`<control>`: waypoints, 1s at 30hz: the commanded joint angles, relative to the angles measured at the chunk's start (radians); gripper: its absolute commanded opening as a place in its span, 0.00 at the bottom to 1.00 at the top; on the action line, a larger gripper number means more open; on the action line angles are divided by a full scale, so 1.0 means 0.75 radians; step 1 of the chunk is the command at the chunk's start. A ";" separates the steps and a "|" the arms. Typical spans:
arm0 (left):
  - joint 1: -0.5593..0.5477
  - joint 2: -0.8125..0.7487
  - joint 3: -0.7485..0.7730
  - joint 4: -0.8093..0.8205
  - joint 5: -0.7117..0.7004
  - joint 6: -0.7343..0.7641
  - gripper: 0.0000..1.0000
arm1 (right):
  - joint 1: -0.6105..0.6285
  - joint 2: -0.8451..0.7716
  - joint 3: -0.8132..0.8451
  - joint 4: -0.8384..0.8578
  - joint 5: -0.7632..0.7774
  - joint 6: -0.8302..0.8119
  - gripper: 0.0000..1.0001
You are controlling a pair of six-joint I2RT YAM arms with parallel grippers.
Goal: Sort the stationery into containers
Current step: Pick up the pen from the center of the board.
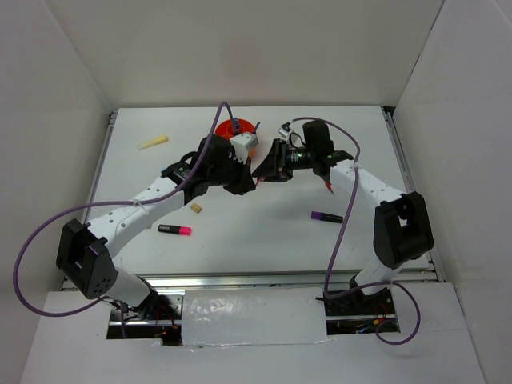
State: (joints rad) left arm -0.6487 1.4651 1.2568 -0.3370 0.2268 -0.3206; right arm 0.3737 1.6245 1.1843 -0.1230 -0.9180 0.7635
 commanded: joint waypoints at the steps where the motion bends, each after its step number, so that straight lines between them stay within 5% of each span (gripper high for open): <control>1: -0.004 -0.023 0.047 0.028 0.029 -0.016 0.00 | -0.026 -0.018 0.084 -0.053 0.072 -0.103 0.48; 12: 0.008 -0.098 -0.095 0.044 0.068 0.027 0.00 | -0.443 -0.010 0.257 -0.406 0.523 -0.613 0.48; 16: 0.020 -0.109 -0.095 0.034 0.072 0.053 0.00 | -0.467 0.202 0.447 -0.680 0.774 -0.893 0.41; 30: 0.110 -0.143 -0.136 0.014 0.107 0.068 0.00 | -0.445 0.540 0.581 -0.771 1.142 -1.194 0.37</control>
State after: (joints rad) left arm -0.5766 1.3914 1.1610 -0.3397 0.2756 -0.2871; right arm 0.0269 2.0365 1.5547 -0.6750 -0.1257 -0.0597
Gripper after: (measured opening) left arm 0.061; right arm 0.372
